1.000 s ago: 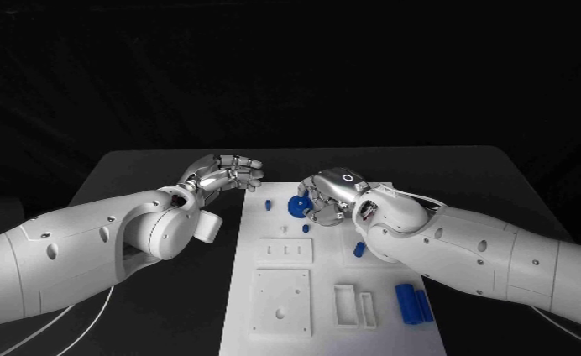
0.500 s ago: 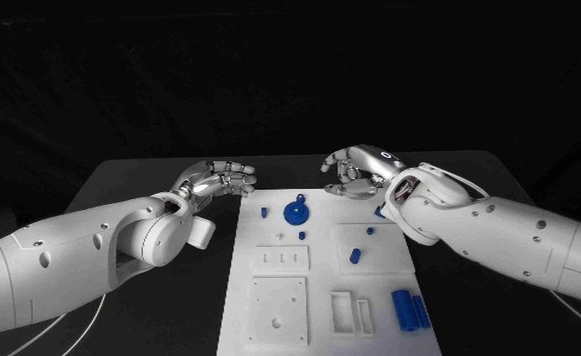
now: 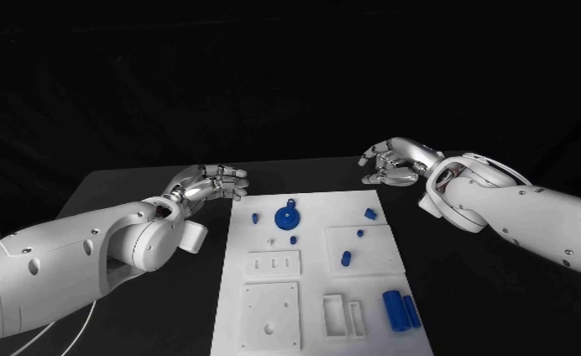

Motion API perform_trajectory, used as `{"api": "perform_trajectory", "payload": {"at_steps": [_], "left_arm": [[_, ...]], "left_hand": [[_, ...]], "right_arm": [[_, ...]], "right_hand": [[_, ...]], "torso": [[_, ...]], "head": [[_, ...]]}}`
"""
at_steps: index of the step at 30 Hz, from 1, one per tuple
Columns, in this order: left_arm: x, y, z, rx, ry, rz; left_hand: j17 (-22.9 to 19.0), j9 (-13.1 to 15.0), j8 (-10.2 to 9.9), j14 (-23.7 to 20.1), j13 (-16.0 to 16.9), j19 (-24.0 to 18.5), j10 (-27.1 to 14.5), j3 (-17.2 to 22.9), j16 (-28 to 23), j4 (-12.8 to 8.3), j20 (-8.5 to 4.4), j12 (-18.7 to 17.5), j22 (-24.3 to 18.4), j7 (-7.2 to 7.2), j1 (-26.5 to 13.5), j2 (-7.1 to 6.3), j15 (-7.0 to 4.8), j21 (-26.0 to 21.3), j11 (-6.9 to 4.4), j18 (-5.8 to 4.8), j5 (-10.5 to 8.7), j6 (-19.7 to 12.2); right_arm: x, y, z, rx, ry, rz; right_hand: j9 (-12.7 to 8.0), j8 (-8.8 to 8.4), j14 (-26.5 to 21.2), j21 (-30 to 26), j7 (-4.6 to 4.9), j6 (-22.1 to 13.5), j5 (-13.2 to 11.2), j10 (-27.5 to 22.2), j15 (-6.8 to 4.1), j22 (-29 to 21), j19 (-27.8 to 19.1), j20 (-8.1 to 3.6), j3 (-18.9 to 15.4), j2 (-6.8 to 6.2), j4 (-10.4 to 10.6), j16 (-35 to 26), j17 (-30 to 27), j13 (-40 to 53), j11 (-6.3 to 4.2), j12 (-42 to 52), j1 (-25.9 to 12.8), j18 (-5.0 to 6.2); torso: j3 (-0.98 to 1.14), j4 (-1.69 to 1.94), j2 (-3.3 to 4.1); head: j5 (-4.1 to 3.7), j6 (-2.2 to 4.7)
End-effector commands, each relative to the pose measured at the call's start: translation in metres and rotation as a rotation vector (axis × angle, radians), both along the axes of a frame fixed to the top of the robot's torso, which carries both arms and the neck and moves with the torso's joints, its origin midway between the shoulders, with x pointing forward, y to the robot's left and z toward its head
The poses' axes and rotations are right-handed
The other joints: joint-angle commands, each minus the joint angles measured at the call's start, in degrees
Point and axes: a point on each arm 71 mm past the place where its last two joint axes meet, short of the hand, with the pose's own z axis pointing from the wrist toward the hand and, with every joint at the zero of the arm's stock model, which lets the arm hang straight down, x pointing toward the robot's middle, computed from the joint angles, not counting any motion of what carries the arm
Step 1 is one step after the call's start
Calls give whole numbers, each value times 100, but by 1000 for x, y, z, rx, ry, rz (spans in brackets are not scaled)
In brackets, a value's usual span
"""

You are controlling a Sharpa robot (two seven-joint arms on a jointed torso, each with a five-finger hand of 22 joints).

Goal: Assemble the parts on the task board

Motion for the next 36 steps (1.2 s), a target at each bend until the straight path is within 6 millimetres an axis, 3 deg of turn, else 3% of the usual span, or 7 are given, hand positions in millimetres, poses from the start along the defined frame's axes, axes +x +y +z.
{"api": "perform_trajectory", "payload": {"at_steps": [1,3,5,8,11,19,36], "left_arm": [[0,-1,1,-12,-9,-24],[0,-2,1,-12,-9,-25],[0,-1,1,-12,-8,-26],[0,-1,1,-12,-8,-26],[-1,-1,1,-12,-8,-26],[-1,0,1,-12,-6,-25],[-3,3,2,-11,-5,-24]], "left_hand": [[9,-3,-24,-7,7,-20,26,39,-33,-7,0,-11,107,143,-44,17,19,26,0,106,6,-28],[9,-3,-23,-7,7,-20,28,39,-33,-6,0,-11,107,143,-44,18,19,26,0,106,5,-27],[10,-3,-23,-6,7,-19,29,39,-33,-6,0,-11,107,143,-45,19,18,27,0,106,5,-26],[10,-3,-22,-6,8,-19,30,39,-34,-7,0,-11,107,142,-45,20,18,27,0,106,5,-25],[11,-2,-22,-6,8,-20,31,39,-34,-7,0,-11,107,142,-45,20,18,27,0,106,4,-25],[12,-2,-22,-4,9,-19,32,39,-34,-6,0,-11,107,142,-47,23,18,28,1,106,3,-25],[15,-2,-22,-3,9,-20,33,36,-35,-6,-1,-14,107,142,-52,23,17,29,4,105,1,-25]], "right_arm": [[-1,-5,-2,11,43,29],[-1,-12,-3,5,52,17],[0,-16,-4,-6,53,6],[1,-21,-7,-11,63,-7],[0,-23,-13,-29,62,-22],[-8,-25,-23,-55,68,-71],[-21,-23,-48,-92,119,-89]], "right_hand": [[8,-26,-51,25,89,73,27,-309,-2,115,-51,6,-39,25,5,20,6,6,16,35,62,706],[9,-25,-53,28,88,76,39,-314,-2,115,-57,7,-51,24,2,19,8,5,16,40,87,706],[10,-25,-58,30,82,82,76,-327,-7,113,-78,6,3,44,-8,14,10,1,10,48,266,706],[9,-24,-62,32,85,92,102,-338,-5,111,-97,18,95,46,3,9,11,-7,11,56,417,706],[11,-16,-62,40,84,114,143,-340,-5,111,-103,34,133,50,12,6,13,-12,13,64,443,706],[32,12,-50,71,64,179,137,-308,-21,99,-87,68,-134,-18,41,18,30,-17,-5,128,82,706],[65,38,-56,51,13,262,110,-257,-69,63,-48,18,-669,-18,143,107,147,-26,-56,236,-533,706]], "torso": [[6,-7,-4],[15,-11,-3],[8,-1,2],[14,-8,2],[1,-3,-1],[-17,9,3],[-17,-4,2]], "head": [[-37,-6],[-37,-18],[-44,-30],[-54,-39],[-79,-47],[-136,-73],[-189,-114]]}}
